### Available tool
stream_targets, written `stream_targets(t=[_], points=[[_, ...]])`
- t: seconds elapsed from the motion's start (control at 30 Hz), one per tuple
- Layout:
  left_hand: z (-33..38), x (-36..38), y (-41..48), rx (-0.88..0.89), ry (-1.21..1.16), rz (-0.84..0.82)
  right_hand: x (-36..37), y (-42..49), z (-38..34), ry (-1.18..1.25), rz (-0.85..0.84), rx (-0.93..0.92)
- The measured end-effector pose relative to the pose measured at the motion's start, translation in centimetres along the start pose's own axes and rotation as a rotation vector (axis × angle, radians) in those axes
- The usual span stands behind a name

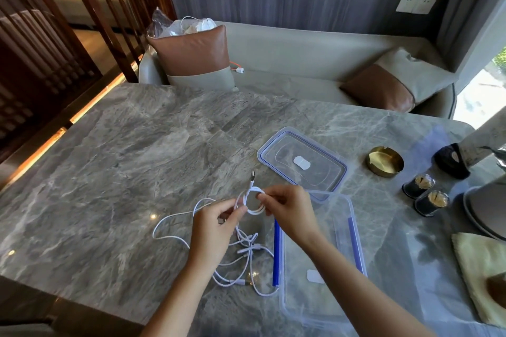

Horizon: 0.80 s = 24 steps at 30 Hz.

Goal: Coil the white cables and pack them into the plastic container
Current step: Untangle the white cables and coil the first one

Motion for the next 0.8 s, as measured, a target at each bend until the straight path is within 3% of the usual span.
stream_targets(t=[0.3,0.47,0.6,0.67,0.77,0.8], points=[[0.1,2.0,0.0,-0.154,-0.394,0.116,1.7,-0.8,0.4,0.545,0.098,0.048],[0.1,1.9,0.3,-0.172,-0.594,0.163,1.9,-0.6,-0.7,0.745,0.006,0.088],[0.5,1.0,0.5,-0.145,-0.659,0.288,1.8,-1.0,-1.0,0.757,0.08,0.083],[0.5,0.4,0.7,-0.129,-0.667,0.331,1.9,-1.4,-0.7,0.718,-0.047,0.144],[0.5,-0.1,0.6,-0.106,-0.652,0.329,3.5,-2.6,-0.4,0.619,-0.426,0.324],[0.5,-0.1,0.6,-0.104,-0.656,0.323,3.9,-2.9,-0.2,0.633,-0.442,0.365]])
Point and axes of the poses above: each hand's wrist, its own y-axis towards the middle knuckle, its own x-axis out of the palm, z = x × y, the point moved 3 cm from there along y, towards the middle knuckle, and after that the axes turned 11 degrees about -z, right-handed, at the moved point
